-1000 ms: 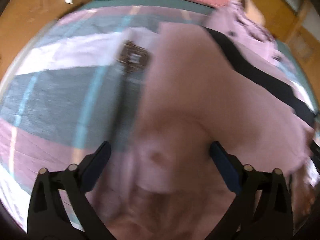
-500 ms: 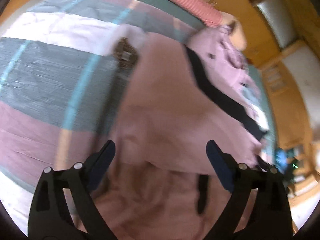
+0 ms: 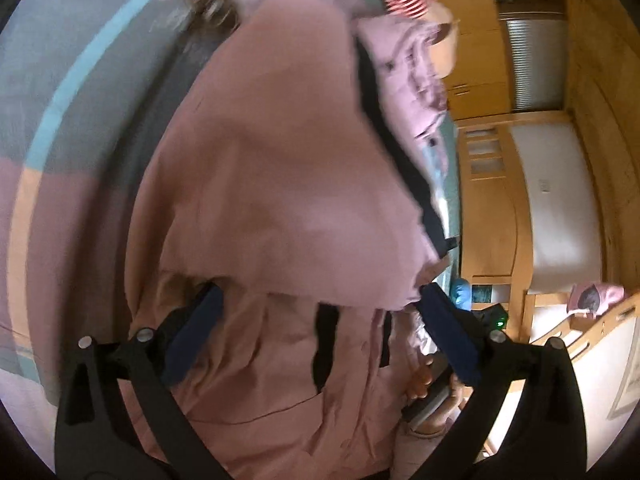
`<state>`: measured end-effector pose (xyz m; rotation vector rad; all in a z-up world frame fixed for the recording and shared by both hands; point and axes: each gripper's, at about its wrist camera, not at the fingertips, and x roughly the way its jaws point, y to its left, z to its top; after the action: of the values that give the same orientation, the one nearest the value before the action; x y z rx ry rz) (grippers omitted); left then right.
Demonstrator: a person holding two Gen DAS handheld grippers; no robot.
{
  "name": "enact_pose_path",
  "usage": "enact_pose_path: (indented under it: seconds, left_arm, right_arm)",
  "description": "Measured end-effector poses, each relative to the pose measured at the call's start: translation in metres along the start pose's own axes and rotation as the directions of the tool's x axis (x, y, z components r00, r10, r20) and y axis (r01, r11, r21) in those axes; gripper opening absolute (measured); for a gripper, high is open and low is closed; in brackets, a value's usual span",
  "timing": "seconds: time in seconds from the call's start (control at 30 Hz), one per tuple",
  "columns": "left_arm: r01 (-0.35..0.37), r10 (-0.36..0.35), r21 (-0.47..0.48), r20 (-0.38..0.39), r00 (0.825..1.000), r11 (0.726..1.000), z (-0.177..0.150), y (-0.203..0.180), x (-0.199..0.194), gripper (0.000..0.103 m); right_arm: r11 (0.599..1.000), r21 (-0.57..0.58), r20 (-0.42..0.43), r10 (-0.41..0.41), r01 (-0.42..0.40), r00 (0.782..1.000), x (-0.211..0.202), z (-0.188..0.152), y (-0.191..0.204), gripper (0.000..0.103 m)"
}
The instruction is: Fold large clothes
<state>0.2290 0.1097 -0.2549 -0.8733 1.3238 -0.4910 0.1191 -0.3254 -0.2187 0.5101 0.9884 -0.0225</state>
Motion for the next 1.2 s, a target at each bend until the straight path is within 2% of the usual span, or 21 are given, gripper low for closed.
enact_pose_path:
  seconds: [0.1, 0.23, 0.3, 0.33, 0.37, 0.43, 0.47, 0.6, 0.7, 0.73, 0.8, 0.9, 0.93, 1.0, 1.03, 1.07, 1.1, 1.13, 1.2]
  left_arm:
    - [-0.024, 0.024, 0.023, 0.007, 1.0, 0.999, -0.002, -0.005, 0.003, 0.101]
    - [-0.052, 0.052, 0.004, 0.111, 0.993, 0.999, -0.006, -0.005, 0.003, 0.101]
    - [-0.044, 0.048, -0.035, 0.13, 0.99, 0.998, -0.001, 0.003, 0.004, 0.1]
    - [-0.032, 0.04, -0.059, 0.142, 0.989, 0.998, 0.002, 0.008, 0.001, 0.099]
    - [-0.015, 0.03, -0.088, 0.161, 0.986, 0.996, 0.004, 0.012, -0.003, 0.098]
    - [0.004, 0.022, -0.132, 0.193, 0.981, 0.991, 0.006, 0.021, -0.012, 0.091]
    - [0.005, 0.027, -0.149, 0.206, 0.978, 0.989, 0.006, 0.024, -0.015, 0.089]
    - [-0.062, 0.099, -0.148, 0.256, 0.962, 0.987, 0.002, 0.018, -0.018, 0.084]
    - [-0.099, 0.129, -0.121, 0.271, 0.954, 0.988, -0.001, 0.014, -0.017, 0.084]
    - [-0.119, 0.144, -0.103, 0.273, 0.951, 0.987, -0.003, 0.009, -0.015, 0.088]
    - [-0.139, 0.146, -0.046, 0.265, 0.953, 0.989, -0.006, 0.0, -0.012, 0.097]
    - [-0.118, 0.108, 0.027, 0.243, 0.964, 0.993, -0.011, -0.015, -0.007, 0.097]
    - [-0.132, 0.118, 0.039, 0.25, 0.961, 0.991, -0.013, -0.016, -0.007, 0.097]
    - [-0.206, 0.18, 0.055, 0.302, 0.936, 0.977, -0.011, -0.019, -0.01, 0.097]
    - [-0.216, 0.191, 0.043, 0.329, 0.925, 0.975, -0.008, -0.016, -0.015, 0.094]
    - [-0.207, 0.188, 0.018, 0.34, 0.921, 0.978, -0.005, -0.012, -0.019, 0.092]
    - [-0.197, 0.19, -0.017, 0.354, 0.916, 0.98, -0.003, -0.006, -0.025, 0.082]
    - [-0.199, 0.199, -0.038, 0.36, 0.911, 0.979, -0.002, -0.003, -0.029, 0.078]
    - [-0.223, 0.227, -0.052, 0.361, 0.905, 0.973, -0.001, 0.002, -0.03, 0.077]
  right_arm:
    - [1.0, 0.015, 0.014, 0.004, -0.005, 1.0, 0.0, 0.001, -0.003, 0.073]
    - [0.997, 0.029, 0.019, 0.071, -0.072, 0.997, 0.006, 0.001, -0.004, 0.073]
    - [0.991, 0.026, -0.013, 0.13, -0.13, 0.991, 0.011, -0.001, -0.001, 0.059]
    - [0.991, 0.024, -0.024, 0.131, -0.13, 0.991, 0.013, -0.002, 0.0, 0.049]
    - [0.99, 0.014, -0.032, 0.139, -0.138, 0.99, 0.014, -0.003, 0.003, 0.03]
    - [0.983, -0.007, -0.028, 0.183, -0.183, 0.983, 0.011, -0.005, 0.008, 0.013]
    - [0.982, -0.022, -0.015, 0.188, -0.188, 0.982, 0.008, -0.005, 0.011, 0.009]
    - [0.969, -0.175, 0.109, 0.196, -0.176, 0.975, -0.021, -0.007, 0.039, 0.006]
    - [0.962, -0.229, 0.18, 0.195, -0.151, 0.964, -0.036, -0.007, 0.05, 0.006]
    - [0.96, -0.243, 0.184, 0.184, -0.137, 0.965, -0.036, -0.007, 0.052, 0.006]
    - [0.959, -0.263, 0.168, 0.152, -0.104, 0.974, -0.03, -0.009, 0.054, 0.006]
    - [0.965, -0.24, 0.124, 0.14, -0.108, 0.982, -0.014, -0.012, 0.052, 0.006]
    - [0.964, -0.239, 0.115, 0.142, -0.112, 0.983, -0.012, -0.013, 0.053, 0.006]
    - [0.963, -0.244, 0.112, 0.148, -0.117, 0.983, -0.01, -0.015, 0.054, 0.006]
    - [0.962, -0.242, 0.112, 0.16, -0.129, 0.981, -0.011, -0.015, 0.054, 0.006]
    - [0.961, -0.236, 0.112, 0.172, -0.142, 0.979, -0.013, -0.016, 0.053, 0.006]
    - [0.961, -0.227, 0.11, 0.187, -0.159, 0.976, -0.015, -0.016, 0.052, 0.006]
    - [0.959, -0.217, 0.1, 0.206, -0.181, 0.973, -0.015, -0.016, 0.052, 0.006]
    - [0.959, -0.21, 0.059, 0.205, -0.188, 0.977, -0.01, -0.017, 0.052, 0.007]
